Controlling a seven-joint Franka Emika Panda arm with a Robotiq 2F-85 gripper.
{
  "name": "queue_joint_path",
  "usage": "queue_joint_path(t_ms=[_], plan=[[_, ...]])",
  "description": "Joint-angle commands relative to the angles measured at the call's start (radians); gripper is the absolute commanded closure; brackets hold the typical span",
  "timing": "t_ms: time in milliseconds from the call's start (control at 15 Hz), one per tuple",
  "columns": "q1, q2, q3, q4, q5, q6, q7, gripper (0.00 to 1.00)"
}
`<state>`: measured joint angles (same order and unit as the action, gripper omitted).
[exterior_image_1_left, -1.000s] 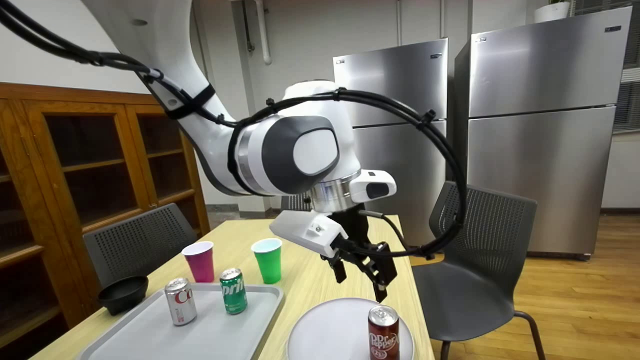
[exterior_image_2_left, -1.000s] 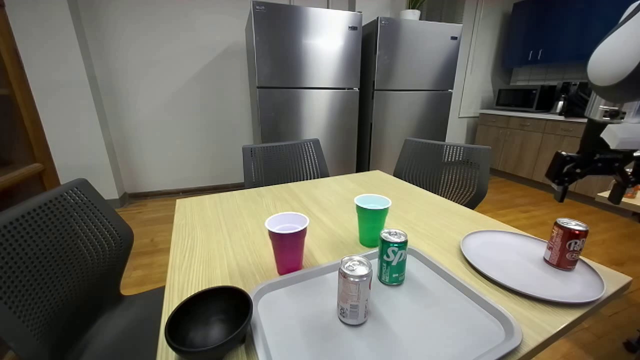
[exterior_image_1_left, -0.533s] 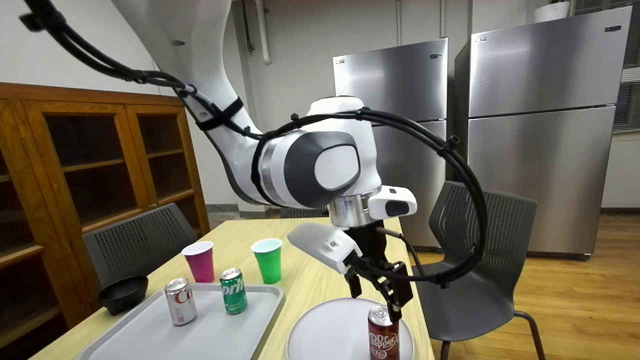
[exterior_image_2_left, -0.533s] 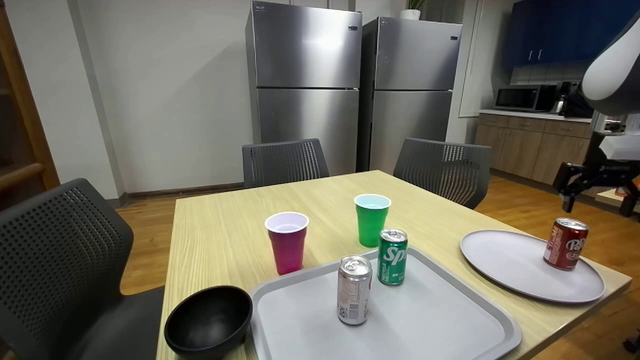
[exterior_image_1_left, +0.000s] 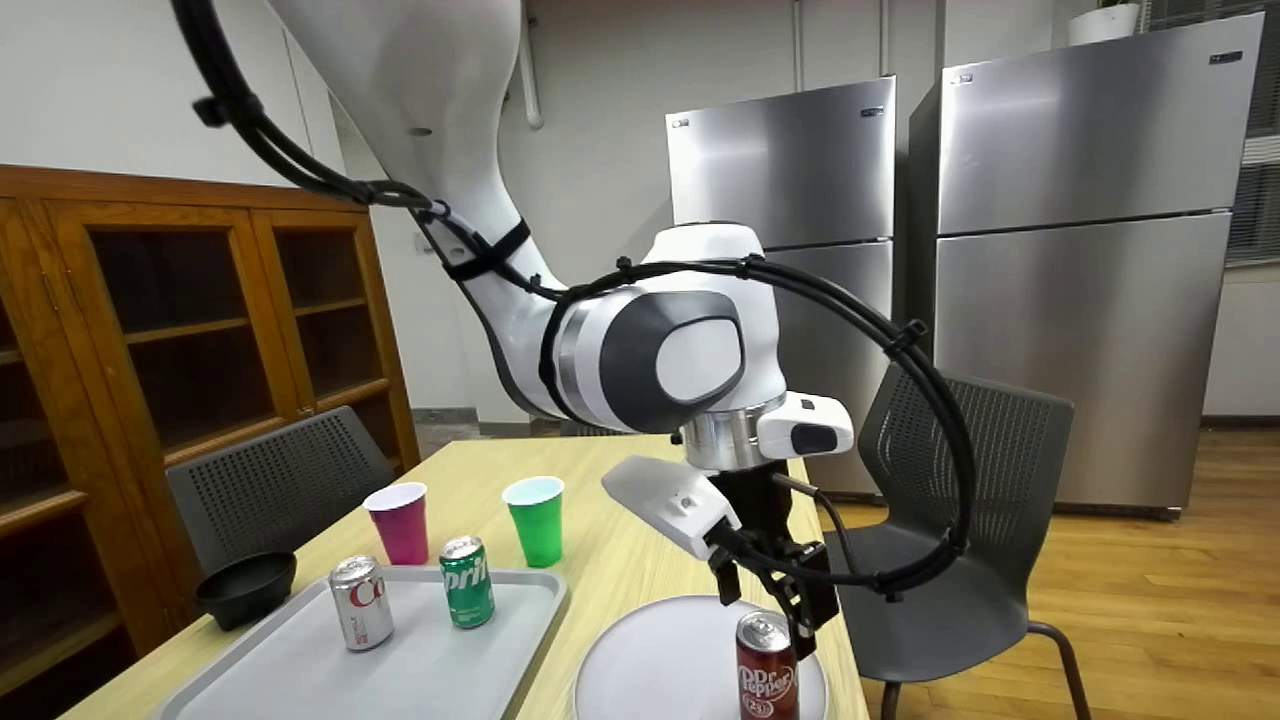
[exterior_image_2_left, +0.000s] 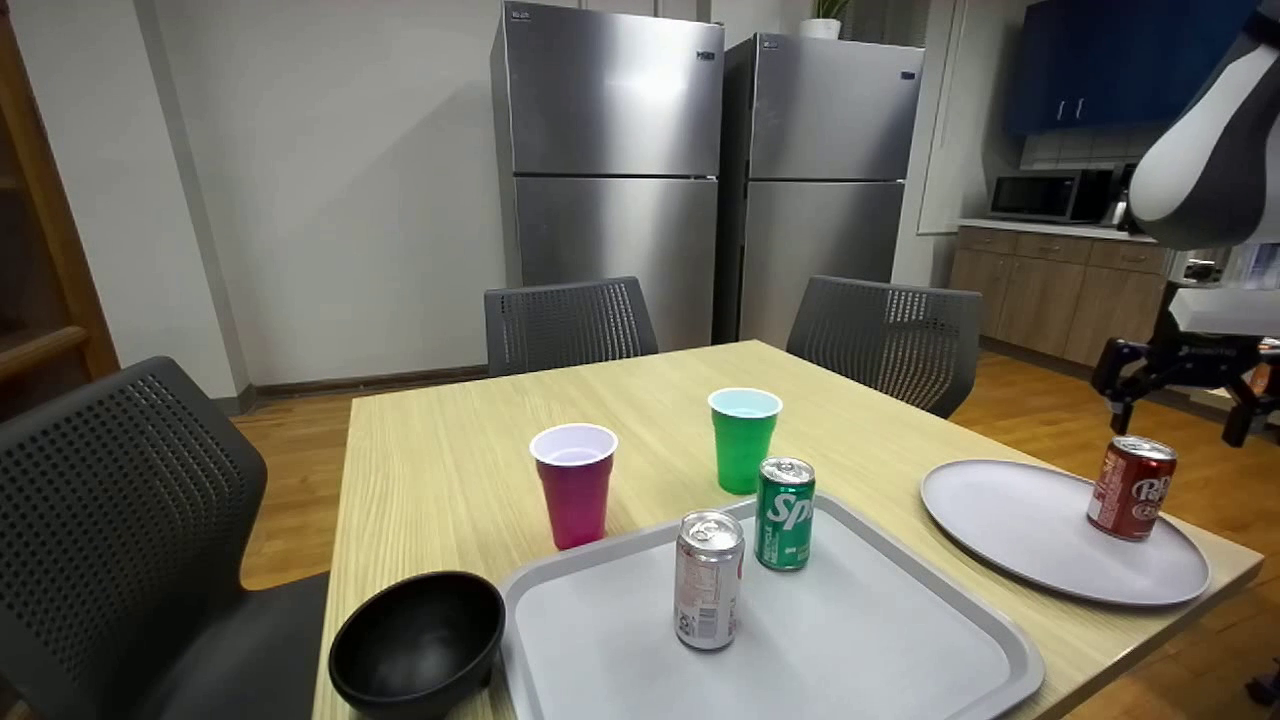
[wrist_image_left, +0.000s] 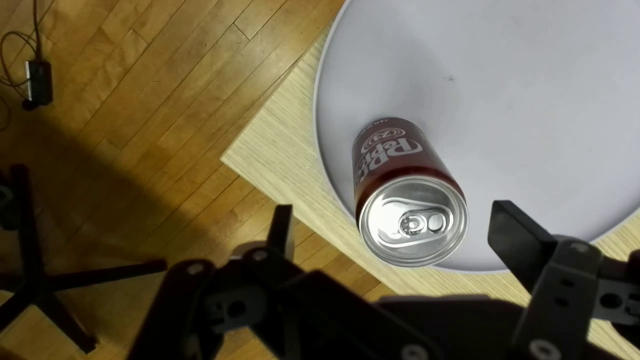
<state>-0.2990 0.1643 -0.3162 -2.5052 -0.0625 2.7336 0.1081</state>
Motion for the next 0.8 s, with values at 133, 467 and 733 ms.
queue_joint_path(t_ms=[133,467,733], plan=[[0.004,0.069,0.020,0.068,0.070,-0.026,-0.015,0.00],[0.005,0.104,0.031,0.090,0.095,-0.018,-0.017,0.00],[0.008,0.118,0.030,0.096,0.095,-0.015,-0.017,0.00]])
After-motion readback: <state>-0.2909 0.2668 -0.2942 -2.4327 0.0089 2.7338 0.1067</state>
